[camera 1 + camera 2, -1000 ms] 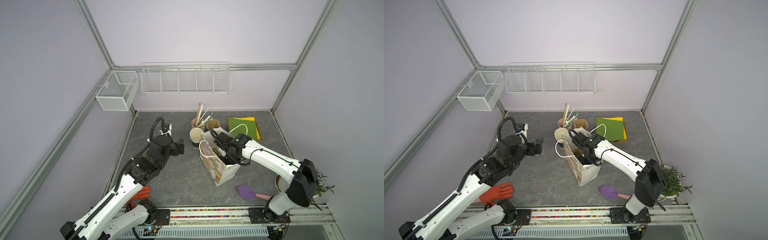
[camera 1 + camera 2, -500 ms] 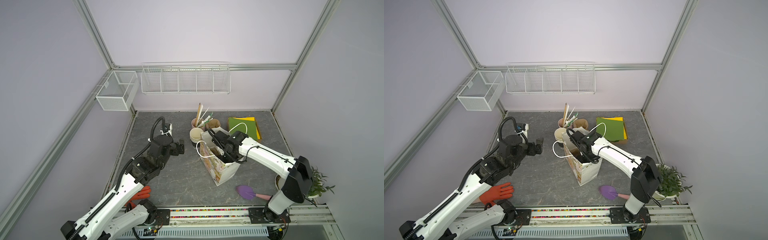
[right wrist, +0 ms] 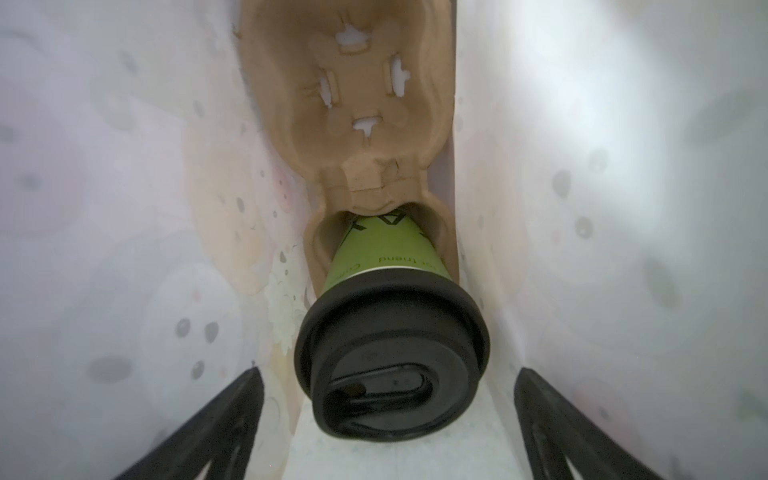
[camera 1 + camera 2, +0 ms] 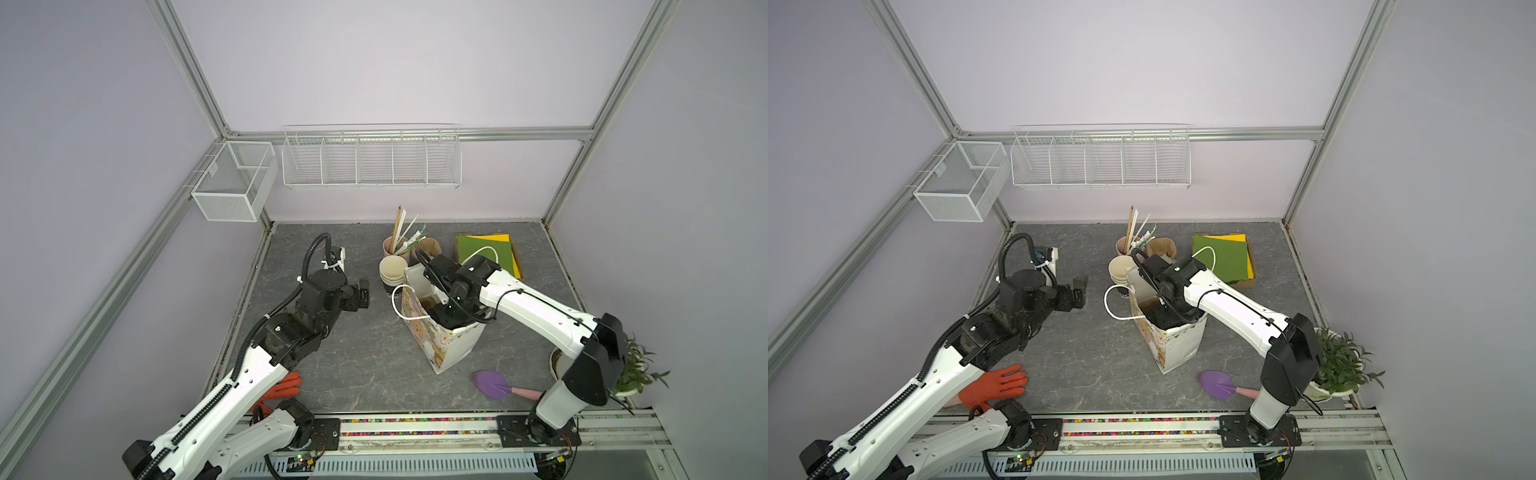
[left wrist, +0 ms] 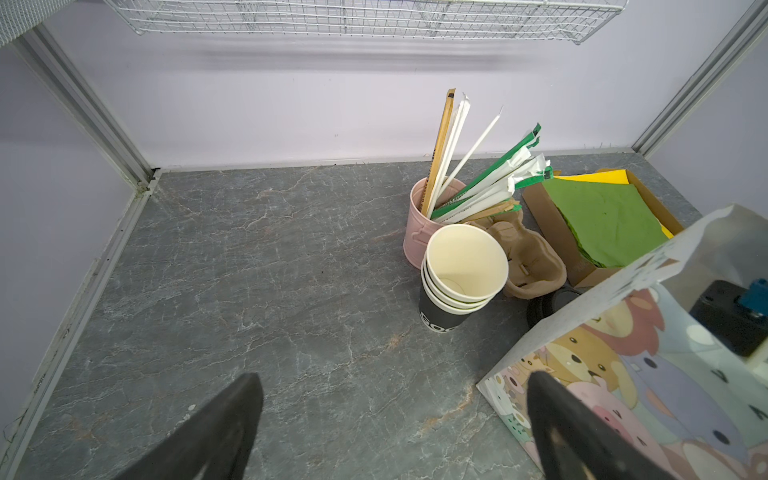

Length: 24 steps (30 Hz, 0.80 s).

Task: Pack the takeout coffee
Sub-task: 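Open the right gripper to release the cup in the carrier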

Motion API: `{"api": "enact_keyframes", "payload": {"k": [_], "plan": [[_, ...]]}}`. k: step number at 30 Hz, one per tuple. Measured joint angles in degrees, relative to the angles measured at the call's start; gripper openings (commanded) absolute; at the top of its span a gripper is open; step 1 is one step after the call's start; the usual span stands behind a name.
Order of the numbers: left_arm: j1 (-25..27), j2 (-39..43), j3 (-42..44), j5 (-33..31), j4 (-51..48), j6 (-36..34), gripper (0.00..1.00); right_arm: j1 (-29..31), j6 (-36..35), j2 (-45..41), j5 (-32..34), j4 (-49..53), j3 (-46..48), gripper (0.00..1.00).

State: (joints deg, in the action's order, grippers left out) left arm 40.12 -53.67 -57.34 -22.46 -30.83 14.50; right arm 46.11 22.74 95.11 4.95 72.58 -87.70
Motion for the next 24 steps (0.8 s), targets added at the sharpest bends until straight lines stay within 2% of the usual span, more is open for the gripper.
{"api": "enact_keyframes", "payload": {"k": [10, 24], "plan": [[0.0, -0.3, 0.0, 0.0, 0.0, 0.0, 0.99, -0.2, -1.0, -0.2, 0.4, 1.6, -5.8, 0.88], [0.0, -0.6, 0.0, 0.5, -0.4, 0.0, 0.99, -0.7, -1.8, -0.6, 0.6, 1.5, -5.9, 0.88]]}}
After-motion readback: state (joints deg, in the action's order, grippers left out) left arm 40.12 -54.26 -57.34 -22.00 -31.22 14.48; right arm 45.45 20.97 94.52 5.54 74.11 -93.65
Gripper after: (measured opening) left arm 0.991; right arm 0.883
